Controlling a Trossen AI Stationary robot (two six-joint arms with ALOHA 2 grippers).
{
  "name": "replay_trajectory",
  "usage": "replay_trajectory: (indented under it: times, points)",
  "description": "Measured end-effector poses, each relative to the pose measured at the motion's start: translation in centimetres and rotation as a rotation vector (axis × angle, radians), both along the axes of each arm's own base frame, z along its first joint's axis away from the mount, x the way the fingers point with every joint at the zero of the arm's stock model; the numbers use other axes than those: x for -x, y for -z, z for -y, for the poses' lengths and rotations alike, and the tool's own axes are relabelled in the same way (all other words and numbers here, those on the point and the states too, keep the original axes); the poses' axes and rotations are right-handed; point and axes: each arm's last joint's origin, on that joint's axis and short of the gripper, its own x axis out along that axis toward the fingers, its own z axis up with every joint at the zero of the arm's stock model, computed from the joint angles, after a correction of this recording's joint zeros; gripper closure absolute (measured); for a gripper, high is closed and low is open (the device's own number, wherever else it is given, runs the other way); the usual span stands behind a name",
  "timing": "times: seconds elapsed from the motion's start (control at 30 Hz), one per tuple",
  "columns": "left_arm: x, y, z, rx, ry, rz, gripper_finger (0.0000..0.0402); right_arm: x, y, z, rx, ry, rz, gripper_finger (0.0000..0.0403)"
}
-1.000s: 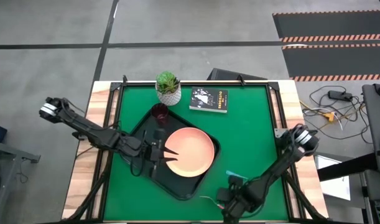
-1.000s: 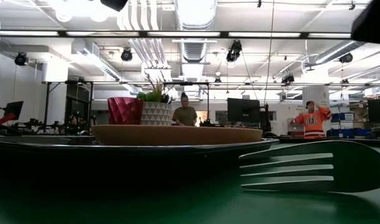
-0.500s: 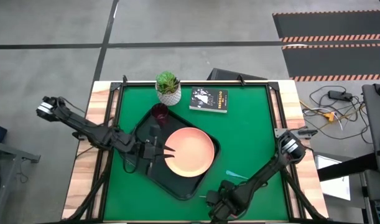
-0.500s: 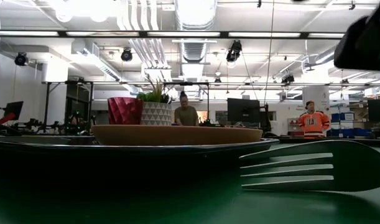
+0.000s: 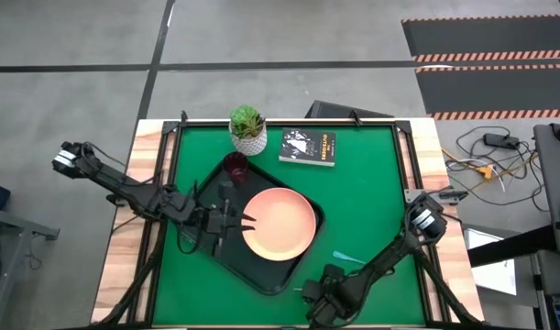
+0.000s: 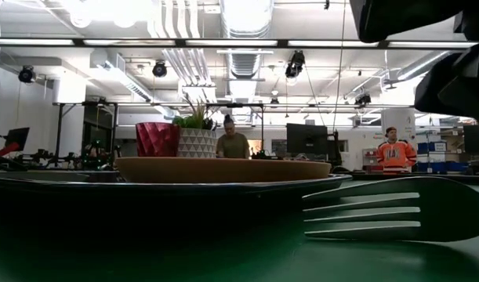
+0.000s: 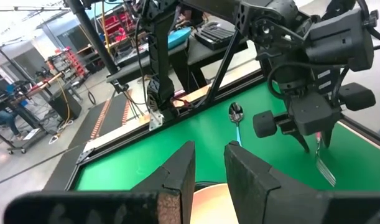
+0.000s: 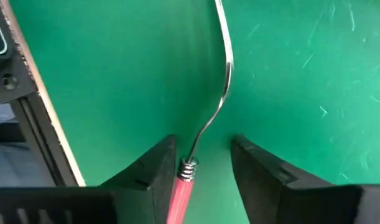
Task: Pick and place plate/cup/fork/spoon on tray
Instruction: Put the pink fork on the black tray to the bottom of the red cup
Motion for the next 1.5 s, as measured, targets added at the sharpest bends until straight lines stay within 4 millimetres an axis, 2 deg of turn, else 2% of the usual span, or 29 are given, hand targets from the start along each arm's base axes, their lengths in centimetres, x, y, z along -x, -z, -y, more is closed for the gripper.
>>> replay_trajectory:
  times: [0.33, 0.43, 0.53, 0.63, 0.77, 0.93, 1.1, 1.3, 1.4, 1.5]
  points:
    - [-0.2, 0.3, 0.1, -0.001, 0.0, -0.011, 0.0333, -0.1, 0.2, 0.3, 0.025, -0.022, 0.002, 0.038]
    - [-0.2, 0.4, 0.1, 0.021, -0.003, -0.017, 0.0333, 0.2, -0.1, 0.6, 0.056, -0.05, -0.019, 0.0384]
    - [-0.2, 0.6, 0.1, 0.02, -0.003, -0.022, 0.0333, 1.3, -1.4, 1.5, 0.119, -0.084, -0.086, 0.0386]
    - [-0.1, 0.9, 0.1, 0.056, -0.009, -0.037, 0.0333, 2.1, -4.1, 2.2, 0.144, -0.118, -0.04, 0.0388]
    - [0.0, 2.0, 0.0, 0.105, -0.019, -0.065, 0.0333, 3.1, -7.2, 3.5, 0.254, -0.173, 0.148, 0.0388]
    - [0.2, 3.2, -0.1, 0.199, -0.032, -0.065, 0.0333, 4.2, -8.9, 6.5, 0.371, -0.201, 0.39, 0.0389]
    - [0.3, 3.6, -0.1, 0.309, -0.037, -0.026, 0.0333, 4.3, -8.3, 9.9, 0.42, -0.256, 0.725, 0.0395]
    - [0.0, 3.9, 0.2, 0.442, -0.034, 0.028, 0.0333, 3.6, -7.2, 15.2, 0.438, -0.251, 1.197, 0.0398]
    - [-0.9, 4.4, 0.6, 0.452, -0.029, 0.036, 0.0333, 3.7, -6.5, 17.5, 0.398, -0.253, 1.309, 0.0397]
    - [-1.6, 5.1, 1.1, 0.457, -0.031, 0.014, 0.0333, 3.9, -5.6, 18.9, 0.376, -0.231, 1.283, 0.0396]
